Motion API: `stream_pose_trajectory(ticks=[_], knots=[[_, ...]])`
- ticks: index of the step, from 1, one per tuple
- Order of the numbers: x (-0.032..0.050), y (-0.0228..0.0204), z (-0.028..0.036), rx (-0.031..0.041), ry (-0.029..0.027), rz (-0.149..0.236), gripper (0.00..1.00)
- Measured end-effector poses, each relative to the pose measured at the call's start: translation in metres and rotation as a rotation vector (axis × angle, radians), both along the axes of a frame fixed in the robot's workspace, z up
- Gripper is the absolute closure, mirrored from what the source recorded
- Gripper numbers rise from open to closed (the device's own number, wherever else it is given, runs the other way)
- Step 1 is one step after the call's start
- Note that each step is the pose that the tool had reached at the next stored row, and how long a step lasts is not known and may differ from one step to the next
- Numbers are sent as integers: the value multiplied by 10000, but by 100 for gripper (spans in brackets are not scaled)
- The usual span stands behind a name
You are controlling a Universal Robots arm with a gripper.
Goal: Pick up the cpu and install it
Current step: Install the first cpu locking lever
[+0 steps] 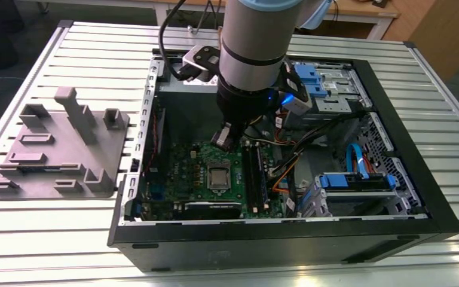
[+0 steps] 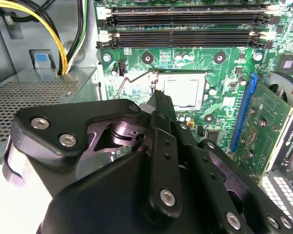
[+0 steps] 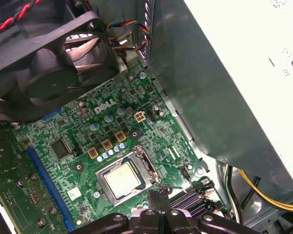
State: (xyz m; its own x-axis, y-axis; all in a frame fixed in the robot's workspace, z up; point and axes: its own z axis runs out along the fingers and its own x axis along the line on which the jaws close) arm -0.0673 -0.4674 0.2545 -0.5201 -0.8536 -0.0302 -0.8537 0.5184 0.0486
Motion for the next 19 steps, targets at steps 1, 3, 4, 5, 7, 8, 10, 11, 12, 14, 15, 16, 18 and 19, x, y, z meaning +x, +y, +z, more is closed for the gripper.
stream_pose_trajectory(ticks=[1,3,4,5,7,8,10,11,12,14,15,16,18,19], knots=[[0,0,0,0,0,-26,90],[0,0,0,0,0,-35,90],[0,0,0,0,0,-39,90],[0,0,0,0,0,-43,90],[0,0,0,0,0,-52,90],[0,0,0,0,0,-57,90],[0,0,0,0,0,-66,90],[0,0,0,0,0,-69,90],[0,0,0,0,0,-74,90],[0,0,0,0,0,-161,90],[0,0,0,0,0,-209,90],[0,0,0,0,0,-261,90],[0,0,0,0,0,-270,90],[0,0,0,0,0,-275,90]])
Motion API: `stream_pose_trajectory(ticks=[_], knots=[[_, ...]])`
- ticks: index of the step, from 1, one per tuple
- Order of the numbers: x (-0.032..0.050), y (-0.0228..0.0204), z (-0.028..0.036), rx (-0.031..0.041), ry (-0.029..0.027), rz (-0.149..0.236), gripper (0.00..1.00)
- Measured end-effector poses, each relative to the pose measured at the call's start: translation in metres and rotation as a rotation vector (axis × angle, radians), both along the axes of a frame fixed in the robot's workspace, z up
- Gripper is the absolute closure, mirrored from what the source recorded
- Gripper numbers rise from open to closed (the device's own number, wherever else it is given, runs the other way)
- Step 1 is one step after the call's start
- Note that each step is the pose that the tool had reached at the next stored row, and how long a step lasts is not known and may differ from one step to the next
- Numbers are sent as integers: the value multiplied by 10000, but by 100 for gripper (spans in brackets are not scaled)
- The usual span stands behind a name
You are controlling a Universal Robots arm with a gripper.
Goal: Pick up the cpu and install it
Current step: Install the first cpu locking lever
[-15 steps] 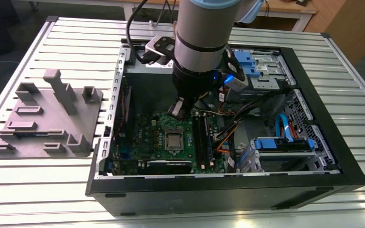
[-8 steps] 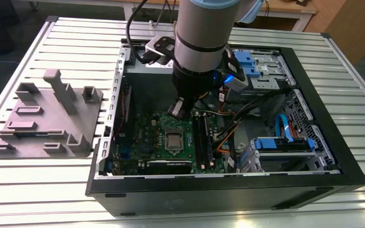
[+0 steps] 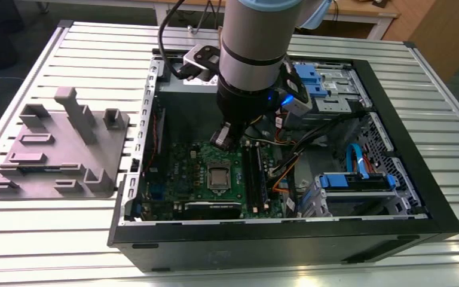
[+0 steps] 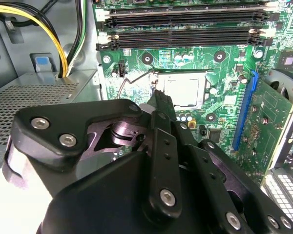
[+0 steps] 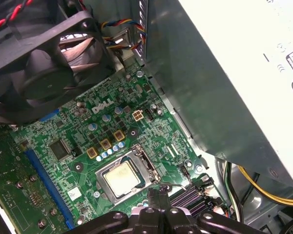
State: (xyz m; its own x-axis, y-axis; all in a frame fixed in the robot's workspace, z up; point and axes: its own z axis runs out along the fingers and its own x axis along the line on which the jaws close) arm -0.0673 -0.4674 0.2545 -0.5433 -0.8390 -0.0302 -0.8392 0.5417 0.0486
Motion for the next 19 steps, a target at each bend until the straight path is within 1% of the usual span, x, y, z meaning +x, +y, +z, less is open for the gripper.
stream_pose_trajectory(ticks=[5,7,19], knots=[[0,0,0,0,0,-23,90],[0,0,0,0,0,-167,90],[0,0,0,0,0,-220,90]])
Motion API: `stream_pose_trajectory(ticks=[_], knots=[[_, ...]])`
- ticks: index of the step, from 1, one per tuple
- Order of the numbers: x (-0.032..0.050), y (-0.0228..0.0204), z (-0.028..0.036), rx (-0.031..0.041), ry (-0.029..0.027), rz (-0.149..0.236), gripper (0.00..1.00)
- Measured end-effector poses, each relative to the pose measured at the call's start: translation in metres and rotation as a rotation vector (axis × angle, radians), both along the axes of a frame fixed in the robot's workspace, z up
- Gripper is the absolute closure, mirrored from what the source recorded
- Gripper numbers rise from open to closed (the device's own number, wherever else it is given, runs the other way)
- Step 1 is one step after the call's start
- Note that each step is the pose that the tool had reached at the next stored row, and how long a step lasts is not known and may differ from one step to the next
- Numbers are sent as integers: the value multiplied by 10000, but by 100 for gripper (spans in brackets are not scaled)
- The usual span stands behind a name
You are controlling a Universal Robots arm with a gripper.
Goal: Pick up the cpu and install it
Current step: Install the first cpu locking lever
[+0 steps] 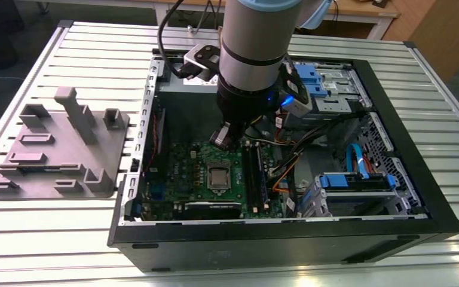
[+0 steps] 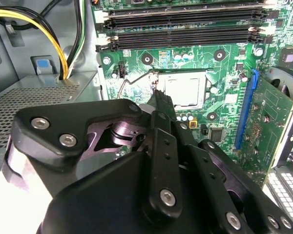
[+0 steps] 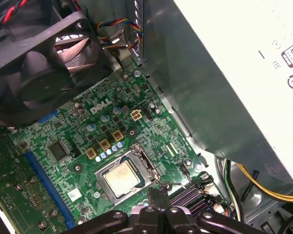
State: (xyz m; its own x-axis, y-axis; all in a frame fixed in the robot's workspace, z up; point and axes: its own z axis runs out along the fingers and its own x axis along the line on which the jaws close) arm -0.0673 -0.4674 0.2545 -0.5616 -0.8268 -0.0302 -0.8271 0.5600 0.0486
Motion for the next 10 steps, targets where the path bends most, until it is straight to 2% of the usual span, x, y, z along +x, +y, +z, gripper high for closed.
stream_pose_trajectory(ticks=[10], knots=[[0,0,0,0,0,-137,90]])
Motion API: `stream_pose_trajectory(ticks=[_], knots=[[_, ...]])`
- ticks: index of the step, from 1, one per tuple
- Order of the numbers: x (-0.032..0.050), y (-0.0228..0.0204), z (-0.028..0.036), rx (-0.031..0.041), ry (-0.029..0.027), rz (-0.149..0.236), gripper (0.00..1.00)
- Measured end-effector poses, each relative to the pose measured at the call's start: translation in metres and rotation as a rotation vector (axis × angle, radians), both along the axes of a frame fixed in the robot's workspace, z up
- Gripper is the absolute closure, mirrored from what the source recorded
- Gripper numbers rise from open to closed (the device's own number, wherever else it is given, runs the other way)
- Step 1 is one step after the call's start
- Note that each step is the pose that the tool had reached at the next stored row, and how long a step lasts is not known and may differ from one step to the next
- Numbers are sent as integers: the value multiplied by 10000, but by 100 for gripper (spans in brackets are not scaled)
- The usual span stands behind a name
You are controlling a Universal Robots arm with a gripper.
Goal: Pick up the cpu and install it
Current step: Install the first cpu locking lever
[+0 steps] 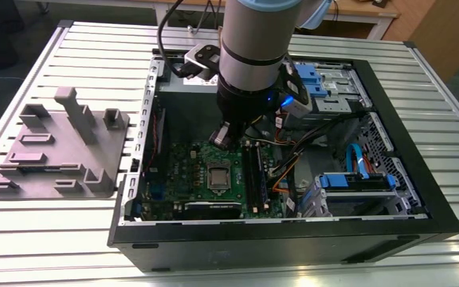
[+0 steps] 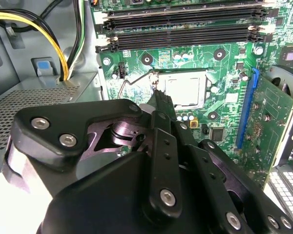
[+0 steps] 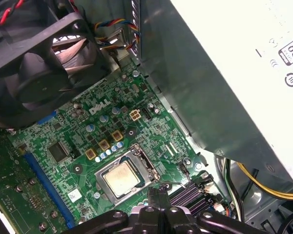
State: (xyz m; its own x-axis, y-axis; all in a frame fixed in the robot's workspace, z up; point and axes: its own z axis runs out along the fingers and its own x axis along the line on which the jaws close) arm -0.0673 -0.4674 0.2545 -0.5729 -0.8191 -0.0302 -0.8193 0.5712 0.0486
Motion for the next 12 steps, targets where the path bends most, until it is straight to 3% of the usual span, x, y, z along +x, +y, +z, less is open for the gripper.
stream_pose_trajectory(ticks=[12], knots=[[-1,7,0,0,-2,-132,90]])
